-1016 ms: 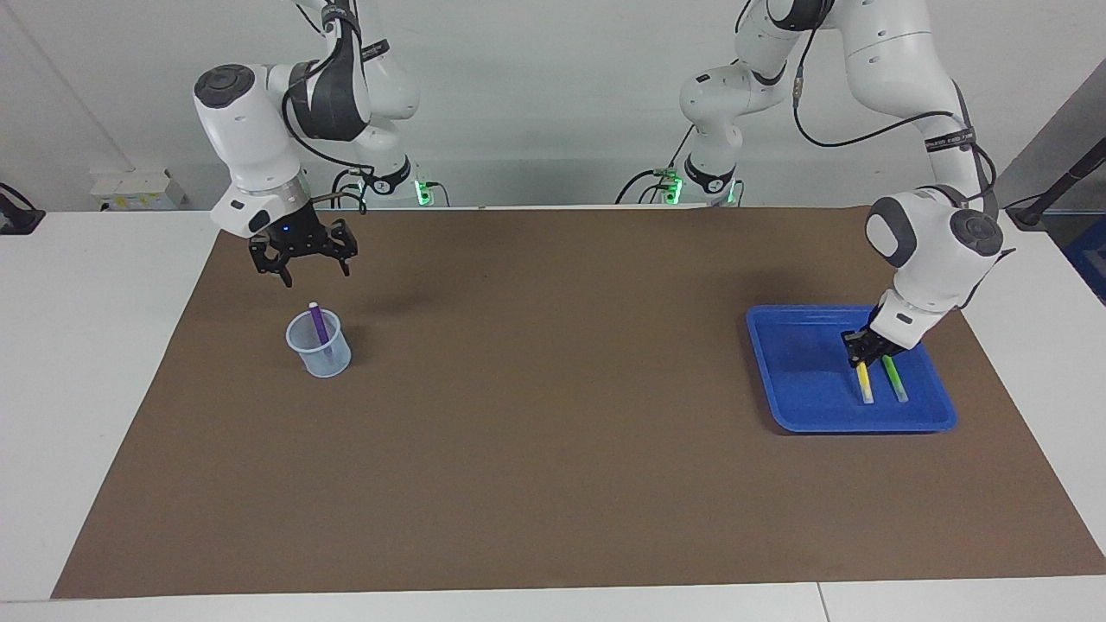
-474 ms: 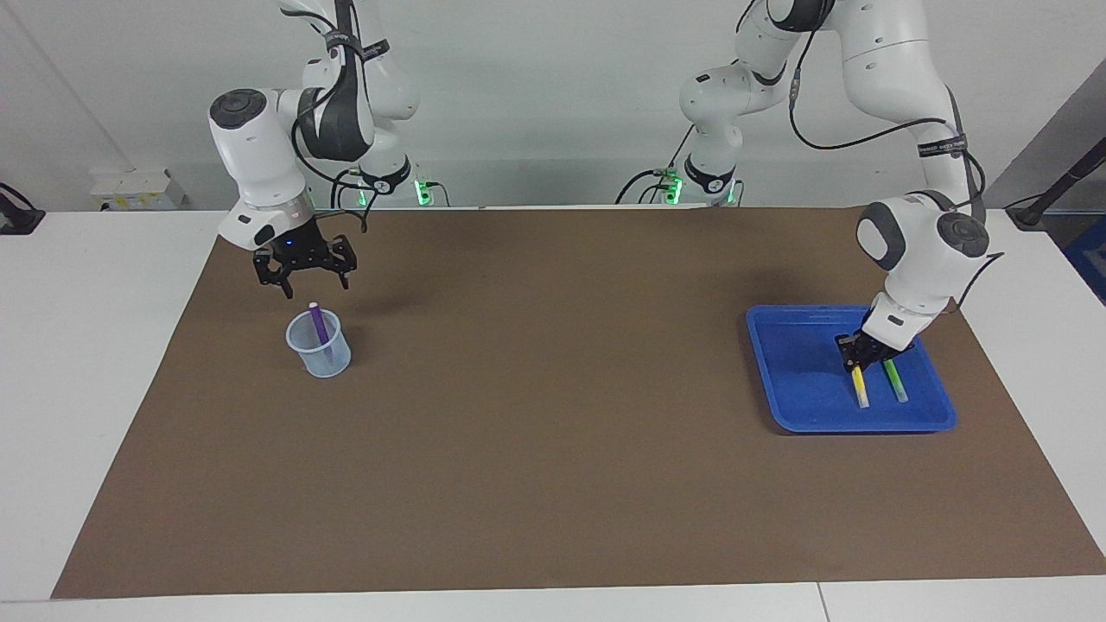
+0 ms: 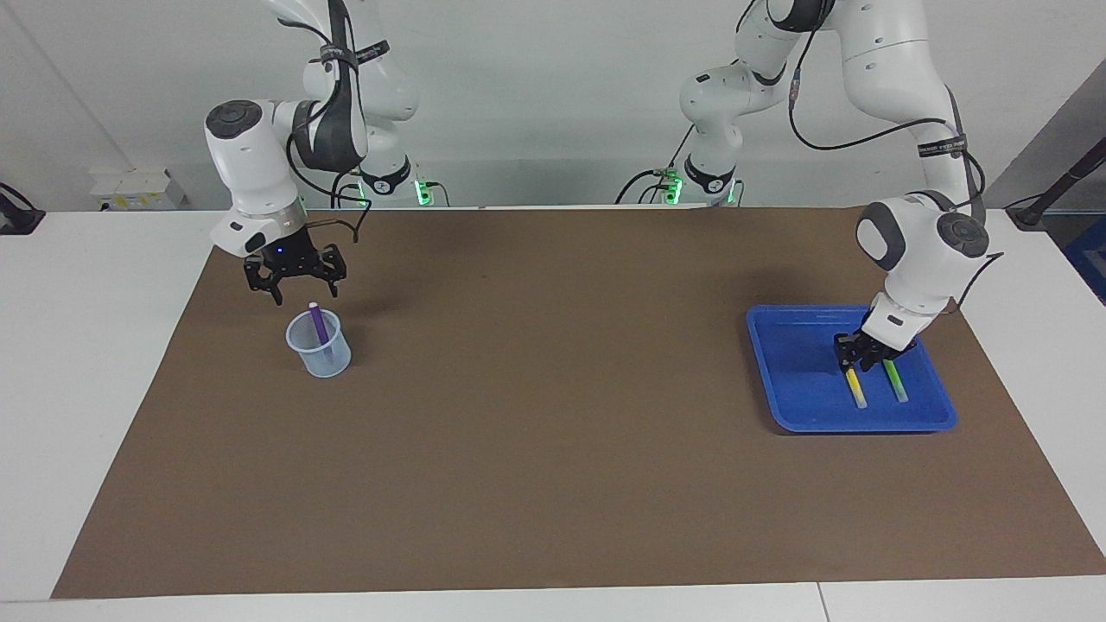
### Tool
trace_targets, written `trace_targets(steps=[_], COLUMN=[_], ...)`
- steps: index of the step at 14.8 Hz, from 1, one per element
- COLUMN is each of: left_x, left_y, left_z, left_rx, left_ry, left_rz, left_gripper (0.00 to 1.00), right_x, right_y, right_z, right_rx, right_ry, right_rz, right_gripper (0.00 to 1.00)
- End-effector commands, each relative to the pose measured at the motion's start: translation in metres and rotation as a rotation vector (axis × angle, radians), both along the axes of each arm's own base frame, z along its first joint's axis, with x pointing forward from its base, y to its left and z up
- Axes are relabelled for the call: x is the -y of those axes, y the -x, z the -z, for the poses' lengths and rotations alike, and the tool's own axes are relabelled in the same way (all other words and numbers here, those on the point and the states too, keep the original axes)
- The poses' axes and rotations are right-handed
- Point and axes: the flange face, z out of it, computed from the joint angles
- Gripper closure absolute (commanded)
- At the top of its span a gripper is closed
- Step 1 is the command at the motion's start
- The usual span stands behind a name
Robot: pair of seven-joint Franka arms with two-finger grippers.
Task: Right arm passes pens to left for tray arrangement
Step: 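Lower the yellow pen beside the green pen and open the left gripper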
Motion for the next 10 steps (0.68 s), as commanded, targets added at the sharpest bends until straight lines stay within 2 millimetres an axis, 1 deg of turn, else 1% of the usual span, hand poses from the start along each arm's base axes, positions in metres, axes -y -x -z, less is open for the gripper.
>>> trace_targets(steps=[1,3,5,6,7,8,9,10], left_x=[0.004,0.008,0.013,0.018,0.031,0.039,0.051,0.065], left_y=[-0.005,-0.007,-0.003,-0.002,0.000,0.002,0.005,0.008], left_z=[-0.023,-0.044,-0.058,-0.064,-0.071,-0.081,-0.089,-0.101], left_rx=[-0.045,-0.081,-0.096,-0.099,-0.099,-0.095,-0.105,-0.113], left_ry=[-0.014,-0.009,-0.002,0.032,0.084,0.119,0.134,0.140], left_rz=[0.016,0.003,-0.048,-0.099,-0.153,-0.205,-0.245,-0.284], left_gripper=[0.60,0.55,0.53,0.50,0.47,0.46,0.43,0.43], right_x=[0.003,0.003,0.003,0.003,0.003,0.003,0.003,0.003], right_y=[0.004,0.004,0.004,0.003,0.003,0.003,0.002,0.002], right_z=[0.012,0.013,0.013,0.012,0.012,0.011,0.010,0.010], right_rx=[0.002,-0.006,-0.007,-0.009,-0.009,-0.007,-0.006,-0.006], right_ry=[0.018,0.017,0.016,0.016,0.016,0.016,0.017,0.017], right_rz=[0.003,0.008,0.008,0.008,0.008,0.008,0.007,0.007], right_gripper=[0.04,0.05,0.12,0.15,0.18,0.21,0.26,0.32])
